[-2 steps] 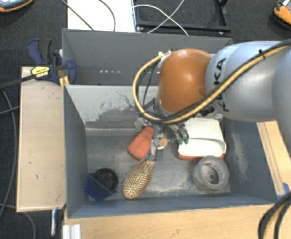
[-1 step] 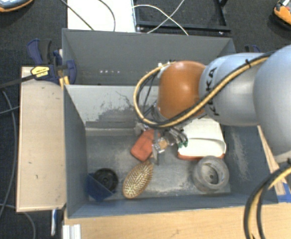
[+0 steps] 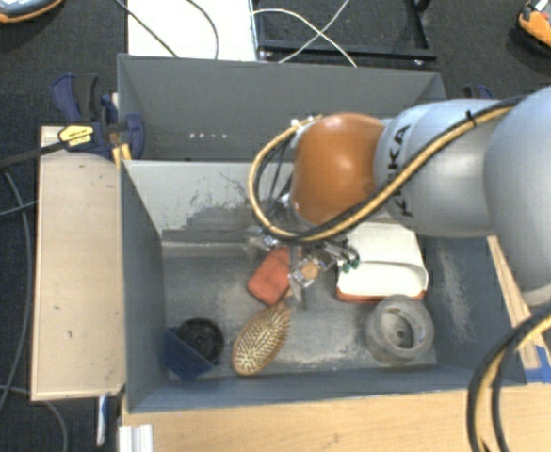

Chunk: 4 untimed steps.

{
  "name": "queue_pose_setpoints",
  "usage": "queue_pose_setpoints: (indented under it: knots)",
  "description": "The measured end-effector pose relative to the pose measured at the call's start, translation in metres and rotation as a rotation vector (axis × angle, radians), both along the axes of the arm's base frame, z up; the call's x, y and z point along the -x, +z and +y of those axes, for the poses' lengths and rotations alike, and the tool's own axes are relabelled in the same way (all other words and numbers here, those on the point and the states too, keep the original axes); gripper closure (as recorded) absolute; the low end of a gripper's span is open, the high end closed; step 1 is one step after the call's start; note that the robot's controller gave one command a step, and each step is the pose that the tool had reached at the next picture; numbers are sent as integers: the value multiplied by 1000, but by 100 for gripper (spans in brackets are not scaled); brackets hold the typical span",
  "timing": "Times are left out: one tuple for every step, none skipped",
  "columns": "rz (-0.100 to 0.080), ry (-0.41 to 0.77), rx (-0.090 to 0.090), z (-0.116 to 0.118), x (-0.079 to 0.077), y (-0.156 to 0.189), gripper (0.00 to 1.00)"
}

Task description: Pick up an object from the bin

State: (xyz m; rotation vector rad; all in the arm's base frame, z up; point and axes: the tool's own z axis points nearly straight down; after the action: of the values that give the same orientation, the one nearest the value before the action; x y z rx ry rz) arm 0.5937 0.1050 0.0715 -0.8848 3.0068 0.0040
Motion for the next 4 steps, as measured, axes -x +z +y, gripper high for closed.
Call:
queue_pose_setpoints:
  knots:
    - [-2,-222,-3,-7,2,2,0]
    - [-8,-4,-1,0,-2,3,100]
    - [-8,-7,-2,0,-2,3,100]
    - [-13,-13,-3,0,-4,61,100]
